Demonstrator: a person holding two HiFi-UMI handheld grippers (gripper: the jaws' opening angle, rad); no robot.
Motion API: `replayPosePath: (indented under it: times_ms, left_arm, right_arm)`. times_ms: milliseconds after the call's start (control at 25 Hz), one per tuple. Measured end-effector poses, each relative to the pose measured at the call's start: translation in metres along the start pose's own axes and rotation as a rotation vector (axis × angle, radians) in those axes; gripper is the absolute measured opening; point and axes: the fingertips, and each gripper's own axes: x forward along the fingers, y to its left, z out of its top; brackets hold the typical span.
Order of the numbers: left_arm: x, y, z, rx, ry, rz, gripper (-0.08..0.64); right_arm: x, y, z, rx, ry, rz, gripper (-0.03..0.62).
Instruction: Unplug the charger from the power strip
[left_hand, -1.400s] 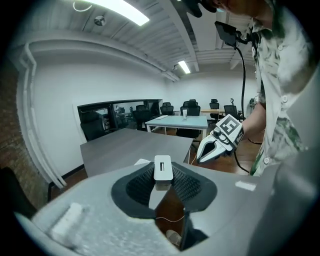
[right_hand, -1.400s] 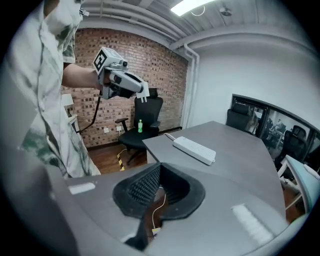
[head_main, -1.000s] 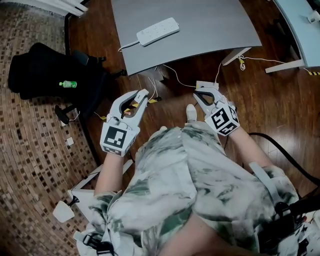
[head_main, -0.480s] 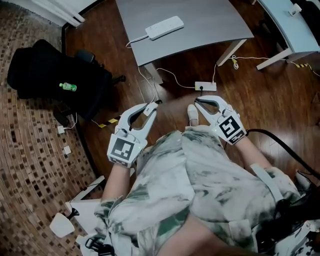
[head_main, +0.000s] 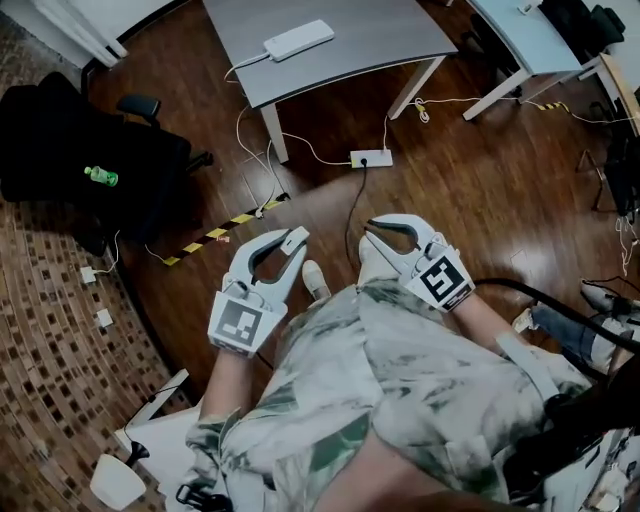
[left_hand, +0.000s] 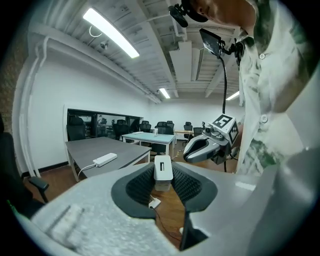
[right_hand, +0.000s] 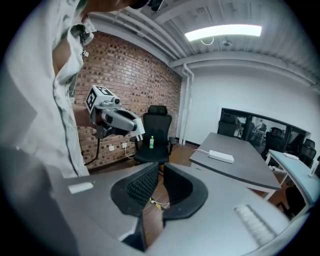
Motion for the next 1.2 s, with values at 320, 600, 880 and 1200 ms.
replayPosePath:
  times_ms: [320,600,880,1200]
  left_arm:
    - [-0.009,-0.066,0.007,0.048,0.002,-0.029,0.103]
    - [0.006,-0.160,0.020,0.085,0.001,-0.057,0.103]
    - [0.018,-0.246,0.015,0.086,0.015,-0.081,0.103]
    - [0.029,-0.288,0.014,0.108,0.047,-0.098,0.103]
  right_arm:
    - [-0.039,0.039,0.001,0.005,-0.082,-0.003,0.035]
    - [-0.122,0.064,-0.035,0.012,-0.108,0.004,0.035]
    - [-0.189,0.090,-0.065,0.033,-0.127,0.011,0.035]
    - [-0.227,0.099,-0.073,0.028,-0.166,-0.003,0.035]
